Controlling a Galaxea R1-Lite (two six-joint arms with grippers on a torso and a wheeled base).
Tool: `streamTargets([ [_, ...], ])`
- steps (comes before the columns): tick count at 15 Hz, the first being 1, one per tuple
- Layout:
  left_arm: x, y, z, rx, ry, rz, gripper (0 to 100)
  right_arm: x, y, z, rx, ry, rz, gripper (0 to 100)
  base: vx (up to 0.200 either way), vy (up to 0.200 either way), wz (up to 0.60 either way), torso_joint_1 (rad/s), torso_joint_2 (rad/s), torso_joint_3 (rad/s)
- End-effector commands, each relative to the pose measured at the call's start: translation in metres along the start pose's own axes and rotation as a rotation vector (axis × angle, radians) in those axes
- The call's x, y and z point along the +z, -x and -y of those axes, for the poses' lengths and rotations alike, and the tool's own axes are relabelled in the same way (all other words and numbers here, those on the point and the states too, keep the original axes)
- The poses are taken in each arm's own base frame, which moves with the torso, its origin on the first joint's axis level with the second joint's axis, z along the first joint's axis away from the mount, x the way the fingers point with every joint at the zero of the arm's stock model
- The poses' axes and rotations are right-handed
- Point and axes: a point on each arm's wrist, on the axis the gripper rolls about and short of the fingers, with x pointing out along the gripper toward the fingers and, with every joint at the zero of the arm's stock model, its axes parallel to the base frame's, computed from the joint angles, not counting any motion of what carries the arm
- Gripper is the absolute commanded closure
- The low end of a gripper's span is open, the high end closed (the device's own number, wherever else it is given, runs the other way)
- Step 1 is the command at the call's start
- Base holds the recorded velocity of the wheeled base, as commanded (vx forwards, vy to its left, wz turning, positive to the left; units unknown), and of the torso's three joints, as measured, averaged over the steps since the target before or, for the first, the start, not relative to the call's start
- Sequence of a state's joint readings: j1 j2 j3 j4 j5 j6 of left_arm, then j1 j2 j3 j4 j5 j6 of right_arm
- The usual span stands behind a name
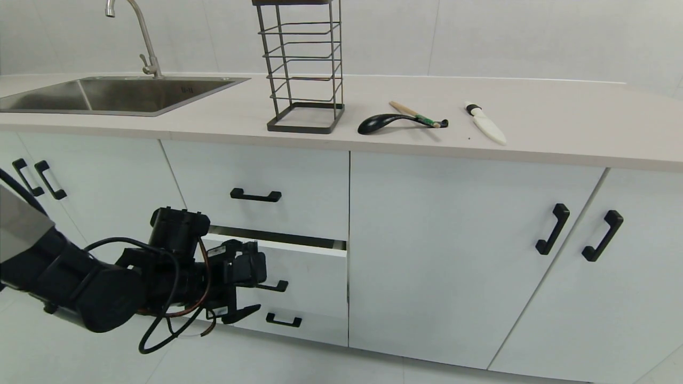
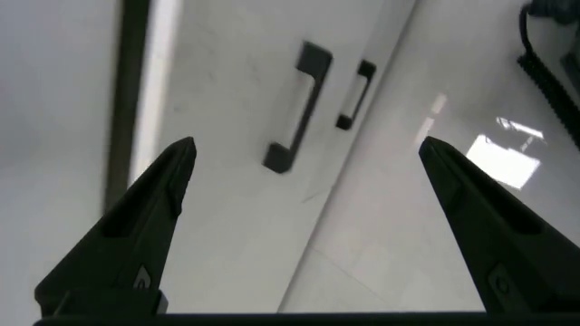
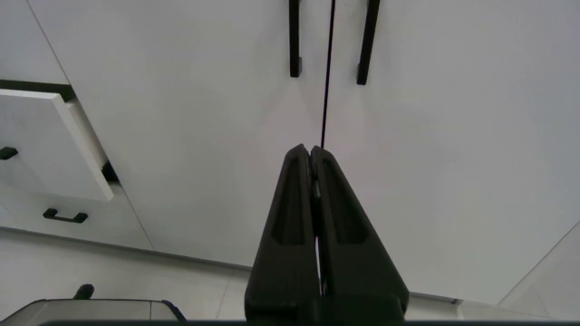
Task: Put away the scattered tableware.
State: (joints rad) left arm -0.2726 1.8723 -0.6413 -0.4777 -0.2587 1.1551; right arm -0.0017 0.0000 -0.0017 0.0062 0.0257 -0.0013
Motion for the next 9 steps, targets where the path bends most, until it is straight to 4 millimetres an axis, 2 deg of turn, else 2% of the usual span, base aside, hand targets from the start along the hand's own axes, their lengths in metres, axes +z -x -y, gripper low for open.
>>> streamTargets([
  [1, 0.027, 0.004, -0.018, 0.001, 0.014, 0.137, 0, 0.000, 0.000, 0.000, 0.001, 0.000, -0.002, 100, 0.000, 0.000, 0.00, 0.000, 0.00, 0.000],
  [3, 0.028, -0.007, -0.027, -0.061, 0.025, 0.206, 0, 0.000, 0.000, 0.000, 0.001, 0.000, -0.002, 100, 0.000, 0.000, 0.00, 0.000, 0.00, 0.000],
  [9, -0.003, -0.033, -0.024, -0.115, 0.094, 0.161, 0, 0.000, 0.000, 0.000, 0.001, 0.000, 0.000, 100, 0.000, 0.000, 0.00, 0.000, 0.00, 0.000],
])
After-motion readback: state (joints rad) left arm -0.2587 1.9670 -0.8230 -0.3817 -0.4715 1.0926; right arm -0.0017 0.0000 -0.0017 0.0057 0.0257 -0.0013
